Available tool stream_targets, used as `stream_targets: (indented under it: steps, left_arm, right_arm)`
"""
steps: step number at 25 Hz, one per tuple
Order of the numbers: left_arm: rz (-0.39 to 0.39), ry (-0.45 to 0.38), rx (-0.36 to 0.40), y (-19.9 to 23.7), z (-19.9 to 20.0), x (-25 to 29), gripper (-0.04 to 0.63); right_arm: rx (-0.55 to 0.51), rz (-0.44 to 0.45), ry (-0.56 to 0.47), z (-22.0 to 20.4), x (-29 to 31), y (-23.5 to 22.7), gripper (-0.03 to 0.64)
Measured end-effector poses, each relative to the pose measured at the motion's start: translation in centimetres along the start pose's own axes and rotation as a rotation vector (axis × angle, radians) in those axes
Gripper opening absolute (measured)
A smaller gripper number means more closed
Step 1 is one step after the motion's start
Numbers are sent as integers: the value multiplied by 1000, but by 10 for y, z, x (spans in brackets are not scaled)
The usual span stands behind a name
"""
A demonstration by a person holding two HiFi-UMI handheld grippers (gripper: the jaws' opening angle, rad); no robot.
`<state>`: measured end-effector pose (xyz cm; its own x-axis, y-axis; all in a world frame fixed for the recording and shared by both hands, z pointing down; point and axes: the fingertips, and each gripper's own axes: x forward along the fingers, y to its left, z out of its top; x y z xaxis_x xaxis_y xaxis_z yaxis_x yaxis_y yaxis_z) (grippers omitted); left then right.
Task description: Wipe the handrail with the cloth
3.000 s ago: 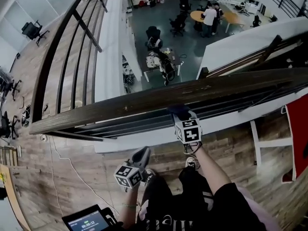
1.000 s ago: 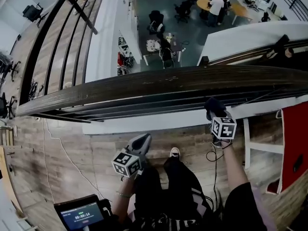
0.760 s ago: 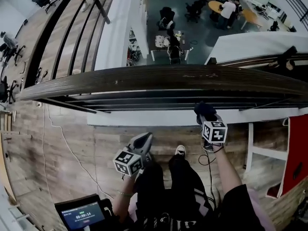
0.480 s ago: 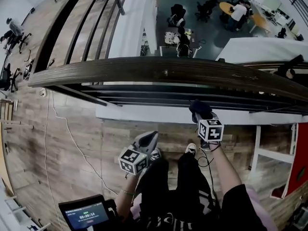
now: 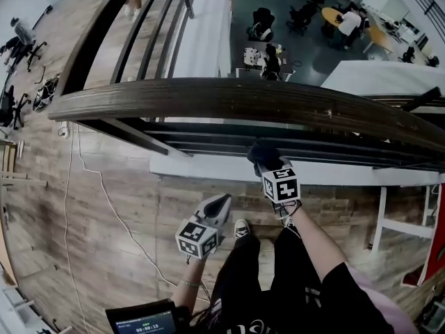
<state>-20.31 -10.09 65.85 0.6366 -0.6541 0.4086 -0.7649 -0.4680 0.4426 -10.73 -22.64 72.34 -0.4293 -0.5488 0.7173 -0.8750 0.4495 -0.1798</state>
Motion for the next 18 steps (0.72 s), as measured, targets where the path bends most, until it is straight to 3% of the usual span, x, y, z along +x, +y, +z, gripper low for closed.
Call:
stream_targets:
  steps: [10, 18]
  left_arm:
    - [62, -46, -36, 73, -24, -35, 2]
    - [63, -14, -72, 80, -56, -52, 2]
  right_arm:
    - [-61, 80, 7, 30, 117, 113, 104]
    - [-84, 48, -9, 50, 159, 133, 104]
